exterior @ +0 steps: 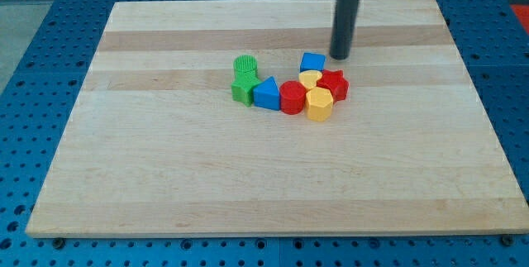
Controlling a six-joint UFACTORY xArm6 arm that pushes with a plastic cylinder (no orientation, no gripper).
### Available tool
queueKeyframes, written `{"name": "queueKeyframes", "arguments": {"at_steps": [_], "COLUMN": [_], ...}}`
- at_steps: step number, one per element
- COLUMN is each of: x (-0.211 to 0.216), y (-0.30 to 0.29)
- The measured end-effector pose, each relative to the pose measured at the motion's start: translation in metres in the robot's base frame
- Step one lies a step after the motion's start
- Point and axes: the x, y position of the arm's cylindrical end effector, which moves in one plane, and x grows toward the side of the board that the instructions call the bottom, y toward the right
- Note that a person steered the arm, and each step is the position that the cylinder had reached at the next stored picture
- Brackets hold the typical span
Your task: Push the red star into the blue cube
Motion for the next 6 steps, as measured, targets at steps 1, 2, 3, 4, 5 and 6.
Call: {"name": "queueKeyframes", "arguments": {"at_steps": [1, 2, 3, 4, 5, 6], "x": [0.012, 0.067, 0.122, 0.132, 0.122, 0.109], "y": [0.038, 0.042, 0.026, -0.024, -0.047, -0.042]}}
